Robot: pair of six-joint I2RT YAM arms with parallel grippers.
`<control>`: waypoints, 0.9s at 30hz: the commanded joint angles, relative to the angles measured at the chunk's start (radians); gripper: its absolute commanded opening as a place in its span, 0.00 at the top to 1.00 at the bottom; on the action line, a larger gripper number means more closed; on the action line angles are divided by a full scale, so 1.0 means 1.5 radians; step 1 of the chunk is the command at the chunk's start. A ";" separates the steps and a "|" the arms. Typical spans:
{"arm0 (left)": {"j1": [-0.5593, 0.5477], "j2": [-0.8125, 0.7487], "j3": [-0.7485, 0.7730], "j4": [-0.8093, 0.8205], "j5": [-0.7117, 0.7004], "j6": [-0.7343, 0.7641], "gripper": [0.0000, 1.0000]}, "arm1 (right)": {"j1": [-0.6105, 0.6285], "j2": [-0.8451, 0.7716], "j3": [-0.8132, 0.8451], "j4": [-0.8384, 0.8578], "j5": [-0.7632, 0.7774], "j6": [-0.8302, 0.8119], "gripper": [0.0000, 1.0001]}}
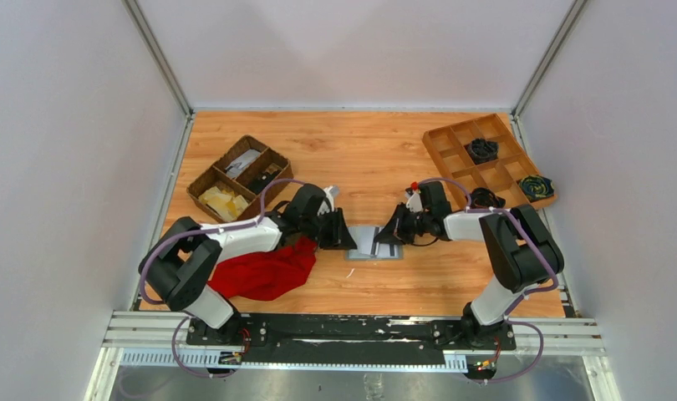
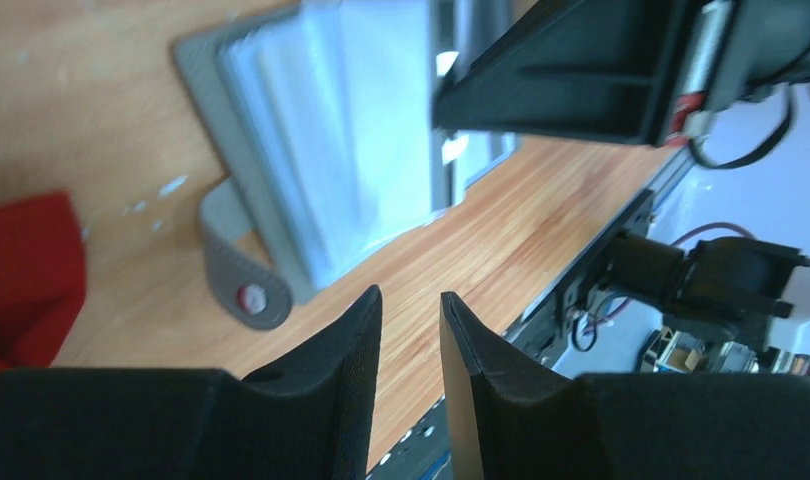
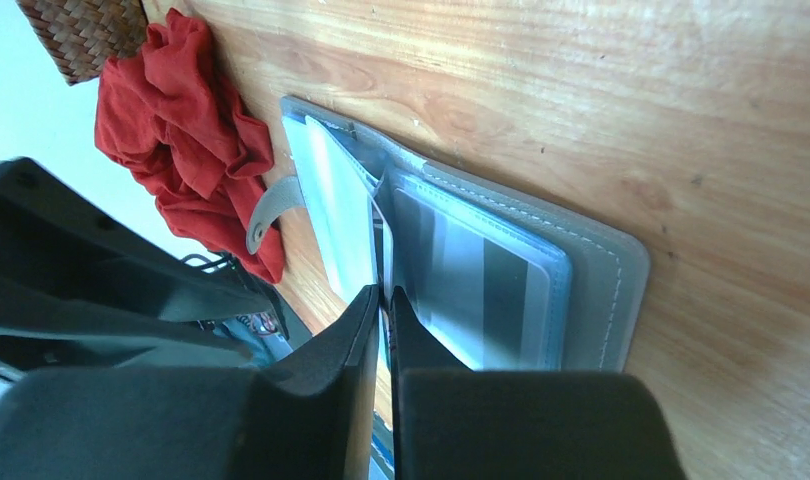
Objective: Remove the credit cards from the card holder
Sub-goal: Remove the credit card from the card holder.
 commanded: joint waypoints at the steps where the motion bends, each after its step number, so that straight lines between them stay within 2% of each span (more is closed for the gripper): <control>1: -0.003 0.037 0.066 0.007 -0.003 0.026 0.68 | -0.023 0.015 0.003 -0.042 -0.006 -0.045 0.91; 7: -0.003 0.121 0.118 0.007 -0.007 0.047 0.68 | -0.040 0.016 -0.002 -0.040 -0.027 -0.055 0.92; 10: -0.002 0.161 0.133 0.007 -0.002 0.057 0.68 | -0.047 0.014 -0.012 -0.034 -0.037 -0.058 0.81; 13: 0.000 0.177 0.132 0.007 -0.004 0.059 0.69 | -0.062 0.012 -0.027 -0.018 -0.049 -0.047 0.76; 15: 0.002 0.181 0.127 0.006 -0.007 0.061 0.69 | -0.074 0.011 -0.043 0.011 -0.057 -0.032 0.74; 18: 0.005 0.187 0.122 0.007 -0.004 0.062 0.69 | -0.084 0.014 -0.068 0.069 -0.073 -0.002 0.78; 27: 0.005 0.197 0.116 0.007 -0.002 0.064 0.69 | -0.085 0.058 -0.097 0.216 -0.128 0.073 0.75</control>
